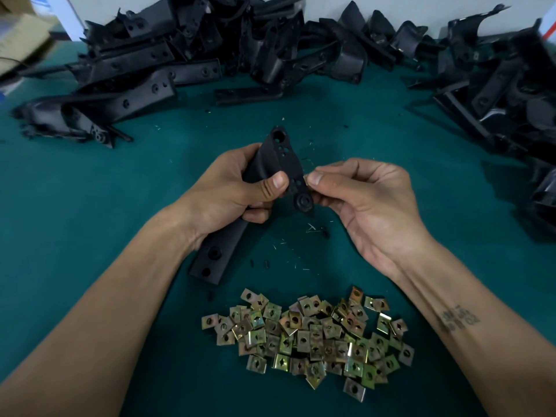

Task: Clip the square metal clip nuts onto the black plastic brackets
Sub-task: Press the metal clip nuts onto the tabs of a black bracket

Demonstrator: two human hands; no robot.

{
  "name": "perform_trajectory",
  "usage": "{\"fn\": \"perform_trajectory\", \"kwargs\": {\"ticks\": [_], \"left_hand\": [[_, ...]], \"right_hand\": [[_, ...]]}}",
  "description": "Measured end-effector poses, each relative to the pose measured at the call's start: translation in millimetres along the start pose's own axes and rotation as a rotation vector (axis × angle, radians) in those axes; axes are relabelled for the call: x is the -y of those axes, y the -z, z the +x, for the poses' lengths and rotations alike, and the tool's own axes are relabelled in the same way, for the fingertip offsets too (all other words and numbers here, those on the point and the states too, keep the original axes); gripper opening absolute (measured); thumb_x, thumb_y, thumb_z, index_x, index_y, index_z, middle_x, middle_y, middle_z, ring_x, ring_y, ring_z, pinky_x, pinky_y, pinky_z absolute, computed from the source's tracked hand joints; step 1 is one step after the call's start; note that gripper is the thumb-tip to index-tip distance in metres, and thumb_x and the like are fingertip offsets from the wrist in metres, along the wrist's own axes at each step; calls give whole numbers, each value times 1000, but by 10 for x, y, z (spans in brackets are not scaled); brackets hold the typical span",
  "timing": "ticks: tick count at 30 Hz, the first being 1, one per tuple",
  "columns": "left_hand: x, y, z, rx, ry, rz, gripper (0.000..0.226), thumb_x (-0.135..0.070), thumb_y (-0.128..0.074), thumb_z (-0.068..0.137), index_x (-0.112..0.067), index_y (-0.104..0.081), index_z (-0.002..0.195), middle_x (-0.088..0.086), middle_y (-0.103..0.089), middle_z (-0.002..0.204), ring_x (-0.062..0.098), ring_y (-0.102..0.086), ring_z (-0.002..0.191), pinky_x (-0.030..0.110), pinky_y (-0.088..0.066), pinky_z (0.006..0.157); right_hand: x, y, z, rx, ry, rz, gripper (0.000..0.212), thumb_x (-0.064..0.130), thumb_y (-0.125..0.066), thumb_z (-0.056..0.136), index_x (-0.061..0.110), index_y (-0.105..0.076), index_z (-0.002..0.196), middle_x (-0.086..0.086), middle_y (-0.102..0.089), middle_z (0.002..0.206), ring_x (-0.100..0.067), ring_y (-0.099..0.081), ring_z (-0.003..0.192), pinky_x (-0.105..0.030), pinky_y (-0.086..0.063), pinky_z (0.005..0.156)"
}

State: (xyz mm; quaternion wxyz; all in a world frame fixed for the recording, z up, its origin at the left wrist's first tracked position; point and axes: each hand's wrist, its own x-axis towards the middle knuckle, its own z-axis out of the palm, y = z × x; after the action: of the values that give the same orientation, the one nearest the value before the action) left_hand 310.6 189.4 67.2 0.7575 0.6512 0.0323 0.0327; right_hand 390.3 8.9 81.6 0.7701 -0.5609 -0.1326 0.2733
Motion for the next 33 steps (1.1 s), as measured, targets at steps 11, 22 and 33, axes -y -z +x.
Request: {"fn": "perform_trajectory", "kwargs": {"ticks": [11,22,33], "left_hand": [[-6,-25,-3,-35,-8,9,21,-17,-65,89,-6,-53,102,3,-44,71,9,-29,50,19,-32,41],[-9,-17,-16,2,-25,-44,20,-18,-71,89,-8,-55,97,2,-48,70,8,-33,50,19,-33,41],[5,-12,-22,-45,-82,-65,33,-34,-68,79,-9,-56,96,0,-55,65,7,-34,48,17,-32,39]], "right_hand": [[-10,-57,-28,-17,-73,107,10,-4,-75,73,3,-69,70,-19,-74,83,-23,-72,76,-27,-59,73],[-8,-38,-99,165,-78,191,15,13,-65,84,-2,-67,86,-16,-67,92,-28,-62,93,-41,-53,86],[68,18,-114,390,-179,102,33,20,-59,93,-1,-68,116,-25,-70,117,-39,-65,118,-39,-54,92]]}}
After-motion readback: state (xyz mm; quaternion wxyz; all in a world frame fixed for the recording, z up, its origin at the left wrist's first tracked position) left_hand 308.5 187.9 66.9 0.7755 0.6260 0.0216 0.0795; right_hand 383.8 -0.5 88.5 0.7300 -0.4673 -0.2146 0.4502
